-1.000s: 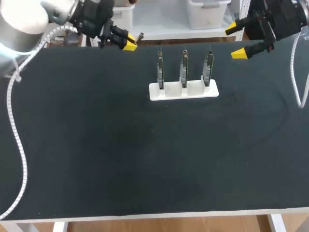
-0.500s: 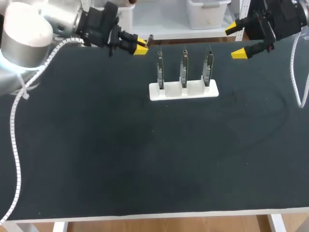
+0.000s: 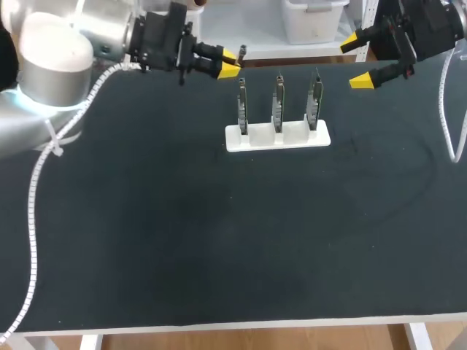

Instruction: Pick up the optical module with the left hand, and insert it into the network port with the right hand.

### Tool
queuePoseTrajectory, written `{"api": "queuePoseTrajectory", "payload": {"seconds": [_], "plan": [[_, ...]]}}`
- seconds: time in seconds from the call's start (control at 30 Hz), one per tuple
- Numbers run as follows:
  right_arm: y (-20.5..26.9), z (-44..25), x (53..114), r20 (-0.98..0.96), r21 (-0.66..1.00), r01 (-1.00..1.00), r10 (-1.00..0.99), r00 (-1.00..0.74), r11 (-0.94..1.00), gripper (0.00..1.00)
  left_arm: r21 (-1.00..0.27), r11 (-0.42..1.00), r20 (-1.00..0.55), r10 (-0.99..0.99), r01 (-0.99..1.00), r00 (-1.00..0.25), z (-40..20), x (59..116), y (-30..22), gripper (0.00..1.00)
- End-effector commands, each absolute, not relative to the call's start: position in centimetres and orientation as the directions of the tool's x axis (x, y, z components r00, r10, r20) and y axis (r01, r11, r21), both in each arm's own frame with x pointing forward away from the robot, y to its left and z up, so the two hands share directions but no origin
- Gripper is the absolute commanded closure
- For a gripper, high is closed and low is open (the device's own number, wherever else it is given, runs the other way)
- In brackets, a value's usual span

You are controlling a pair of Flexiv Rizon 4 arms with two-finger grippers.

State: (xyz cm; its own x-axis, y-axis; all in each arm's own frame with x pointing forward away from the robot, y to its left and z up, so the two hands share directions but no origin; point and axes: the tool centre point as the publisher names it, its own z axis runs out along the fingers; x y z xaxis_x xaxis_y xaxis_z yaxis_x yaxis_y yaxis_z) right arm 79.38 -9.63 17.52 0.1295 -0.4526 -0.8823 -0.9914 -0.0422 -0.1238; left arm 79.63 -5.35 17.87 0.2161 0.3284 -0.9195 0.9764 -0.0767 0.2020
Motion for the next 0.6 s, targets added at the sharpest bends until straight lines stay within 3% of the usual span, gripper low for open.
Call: {"api": "queuePoseTrajectory", "payload": {"seconds": [0.03,0.6], "plan": [[-9.6,17.6,79.2,-0.881,-0.126,-0.991,-0.454,0.13,-0.039,0.0,0.202,-0.115,-0.923,0.309,0.972,0.229,17.3,81.1,-7.3,1.0],[-9.6,17.6,79.2,-0.881,-0.126,-0.991,-0.454,0.13,-0.039,0.0,0.203,-0.203,-0.923,0.288,0.958,0.256,18.4,81.0,-11.9,1.0]]}}
